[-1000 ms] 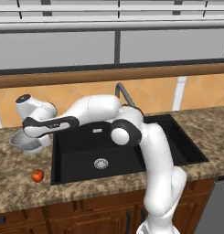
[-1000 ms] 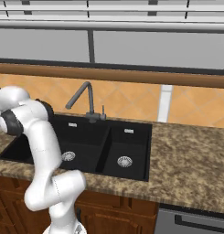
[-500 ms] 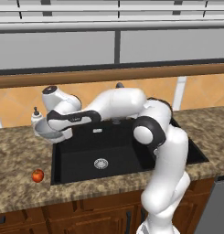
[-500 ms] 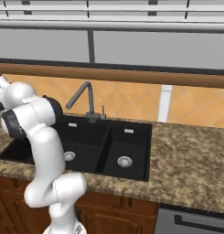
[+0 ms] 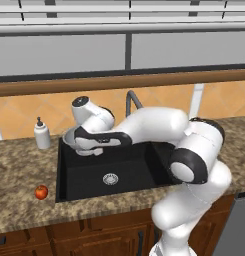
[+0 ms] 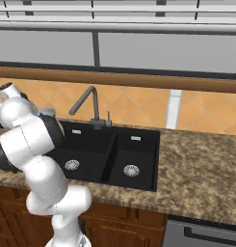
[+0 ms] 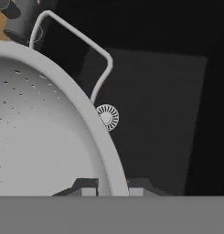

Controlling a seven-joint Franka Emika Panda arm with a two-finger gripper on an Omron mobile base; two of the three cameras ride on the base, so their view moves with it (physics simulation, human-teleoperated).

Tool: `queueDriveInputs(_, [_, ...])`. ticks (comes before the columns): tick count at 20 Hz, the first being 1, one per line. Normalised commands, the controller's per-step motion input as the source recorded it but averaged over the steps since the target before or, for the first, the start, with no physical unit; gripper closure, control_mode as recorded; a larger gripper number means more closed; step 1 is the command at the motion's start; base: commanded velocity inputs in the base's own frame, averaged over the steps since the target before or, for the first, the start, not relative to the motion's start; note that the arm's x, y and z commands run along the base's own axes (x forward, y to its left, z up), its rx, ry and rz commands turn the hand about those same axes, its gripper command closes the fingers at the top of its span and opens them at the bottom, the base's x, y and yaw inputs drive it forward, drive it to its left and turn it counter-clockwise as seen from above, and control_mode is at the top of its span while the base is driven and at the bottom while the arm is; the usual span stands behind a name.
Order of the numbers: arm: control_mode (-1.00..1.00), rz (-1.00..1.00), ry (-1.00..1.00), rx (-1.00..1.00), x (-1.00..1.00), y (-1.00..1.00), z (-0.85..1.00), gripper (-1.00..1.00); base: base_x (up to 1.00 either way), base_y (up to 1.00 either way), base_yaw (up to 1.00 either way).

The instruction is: Put the colander in the sink, put the apple in the colander, and turn on the sink faucet and pour water over the colander.

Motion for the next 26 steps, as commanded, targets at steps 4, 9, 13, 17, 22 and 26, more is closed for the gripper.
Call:
queueDriveInputs(4, [-1.00,-0.55,-0.04,0.05,-0.84,-0.22,-0.23,1.00,0.00,0.00,0.00])
queueDriveInputs(9, [-1.00,-0.52,0.00,0.04,-0.50,-0.12,-0.26,1.00,0.00,0.00,0.00])
queueDriveInputs(13, [-1.00,-0.50,-0.02,0.01,-0.15,0.00,-0.29,1.00,0.00,0.00,0.00])
queueDriveInputs(17, [-1.00,-0.45,-0.11,0.00,0.00,0.01,-0.31,1.00,0.00,0.00,0.00])
queueDriveInputs(22, [-1.00,-0.41,-0.08,0.00,0.08,0.03,-0.29,1.00,0.00,0.00,0.00])
queueDriveInputs(26, [-1.00,-0.38,-0.04,0.00,0.05,0.09,-0.28,1.00,0.00,0.00,0.00])
